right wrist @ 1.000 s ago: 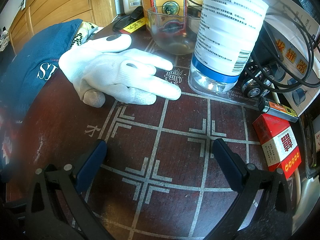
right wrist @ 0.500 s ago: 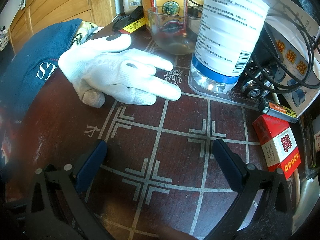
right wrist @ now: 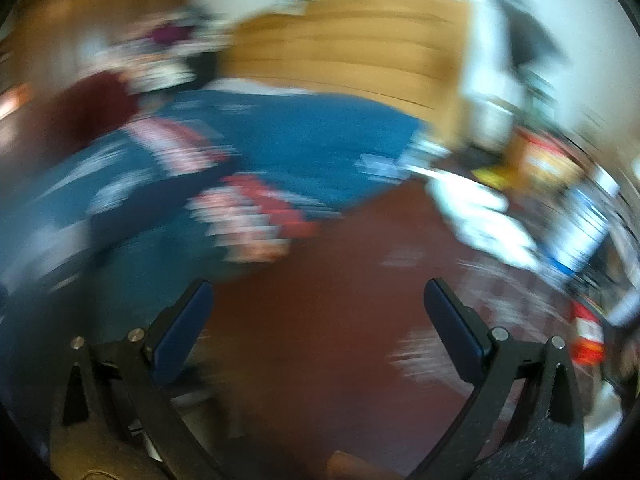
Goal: Fold large clothes
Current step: 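Swing both tools from the table over to the navy shirt on the bed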
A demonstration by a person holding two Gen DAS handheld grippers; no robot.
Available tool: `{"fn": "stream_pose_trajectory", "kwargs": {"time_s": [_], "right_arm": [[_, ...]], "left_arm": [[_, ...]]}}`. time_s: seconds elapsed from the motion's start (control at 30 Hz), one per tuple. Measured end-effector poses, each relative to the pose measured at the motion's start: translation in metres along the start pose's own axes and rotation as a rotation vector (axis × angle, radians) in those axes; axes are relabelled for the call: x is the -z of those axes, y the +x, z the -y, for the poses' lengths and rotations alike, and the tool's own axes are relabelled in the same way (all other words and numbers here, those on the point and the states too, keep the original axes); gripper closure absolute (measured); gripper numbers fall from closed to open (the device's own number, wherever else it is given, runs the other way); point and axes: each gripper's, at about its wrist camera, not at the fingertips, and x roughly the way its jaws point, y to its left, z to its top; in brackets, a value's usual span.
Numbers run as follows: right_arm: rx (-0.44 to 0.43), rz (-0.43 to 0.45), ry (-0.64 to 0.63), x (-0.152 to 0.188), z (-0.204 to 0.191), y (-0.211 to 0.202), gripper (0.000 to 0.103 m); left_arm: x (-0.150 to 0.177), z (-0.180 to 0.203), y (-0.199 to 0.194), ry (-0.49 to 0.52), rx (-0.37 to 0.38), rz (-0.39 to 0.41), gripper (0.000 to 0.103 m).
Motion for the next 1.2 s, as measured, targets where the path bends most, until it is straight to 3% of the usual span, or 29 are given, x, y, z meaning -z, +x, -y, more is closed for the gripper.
{"fn": "stream_pose_trajectory", "kwargs": {"time_s": [0.07,0.1,0.13,0.2,0.3,0.4,0.6,0.9,1.0,1.03,1.2], "right_arm": [[-0.169,-0.008,-0.104,-0.005,-0.068,-0.018,0.000],[-0.246,-0.002,-0.149,-0.005,-0.101,-0.026,0.000],[-0.297,-0.025,-0.164,-0.009,-0.109,-0.028,0.000],[-0.429,-0.019,-0.242,-0.012,-0.167,-0.045,0.000],[-0.533,0.027,-0.349,-0.010,-0.245,-0.075,0.000],[-0.568,0.051,-0.400,-0.009,-0.279,-0.085,0.000],[-0.523,0.003,-0.410,-0.004,-0.317,-0.085,0.000],[-0.434,-0.062,-0.375,0.002,-0.339,-0.073,0.000],[-0.429,-0.099,-0.372,0.007,-0.346,-0.046,0.000],[-0.465,-0.113,-0.369,0.011,-0.349,-0.033,0.000],[-0.445,-0.220,-0.444,0.048,-0.381,0.061,0.000]], "left_arm": [[0.026,-0.067,-0.049,-0.124,-0.128,0.044,0.000],[0.040,-0.090,-0.076,-0.160,-0.177,0.104,0.000],[0.053,-0.116,-0.085,-0.227,-0.223,0.108,0.000],[0.081,-0.171,-0.124,-0.346,-0.330,0.192,0.000],[0.099,-0.232,-0.180,-0.442,-0.452,0.268,0.000],[0.116,-0.274,-0.189,-0.496,-0.505,0.234,0.000],[0.131,-0.310,-0.153,-0.513,-0.517,0.119,0.000],[0.132,-0.334,-0.095,-0.475,-0.484,0.037,0.000],[0.136,-0.341,-0.066,-0.459,-0.476,-0.004,0.000],[0.141,-0.347,-0.047,-0.458,-0.478,-0.030,0.000],[0.177,-0.377,0.041,-0.454,-0.489,-0.163,0.000]]}}
